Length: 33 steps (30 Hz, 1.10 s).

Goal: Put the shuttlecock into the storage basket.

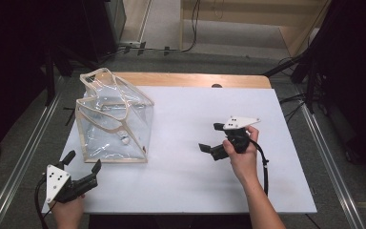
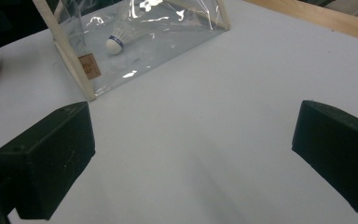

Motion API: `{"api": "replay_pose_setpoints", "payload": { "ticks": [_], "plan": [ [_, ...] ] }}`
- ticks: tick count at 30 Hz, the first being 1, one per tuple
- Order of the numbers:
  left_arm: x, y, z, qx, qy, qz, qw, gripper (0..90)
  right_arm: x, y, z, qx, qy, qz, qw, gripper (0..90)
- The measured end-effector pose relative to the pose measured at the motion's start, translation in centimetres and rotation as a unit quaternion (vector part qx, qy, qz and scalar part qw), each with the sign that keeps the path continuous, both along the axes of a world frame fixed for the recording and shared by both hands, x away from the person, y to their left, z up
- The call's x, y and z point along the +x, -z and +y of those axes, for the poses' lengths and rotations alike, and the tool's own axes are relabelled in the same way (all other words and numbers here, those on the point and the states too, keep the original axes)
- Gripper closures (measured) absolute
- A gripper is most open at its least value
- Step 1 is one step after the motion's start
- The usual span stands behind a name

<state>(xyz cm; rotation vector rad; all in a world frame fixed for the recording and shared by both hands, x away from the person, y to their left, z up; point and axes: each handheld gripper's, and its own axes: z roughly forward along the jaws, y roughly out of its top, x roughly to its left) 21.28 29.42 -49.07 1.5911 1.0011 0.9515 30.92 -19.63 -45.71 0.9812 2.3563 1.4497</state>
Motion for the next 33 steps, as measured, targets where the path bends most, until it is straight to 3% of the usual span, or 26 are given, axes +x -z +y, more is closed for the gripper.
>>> {"api": "replay_pose_setpoints", "payload": {
  "ticks": [20, 33],
  "plan": [
    [0.0, 0.0, 0.0, 0.001, -0.001, 0.000, 1.0000, 13.3, -1.8, 1.8, -5.1, 0.008, 0.052, -0.003, 0.9986, 0.0],
    [0.0, 0.0, -0.1, 0.001, -0.001, 0.000, 1.0000, 13.3, -2.8, 2.6, -7.2, 0.004, 0.074, -0.003, 0.9972, 0.0]
  ]
}}
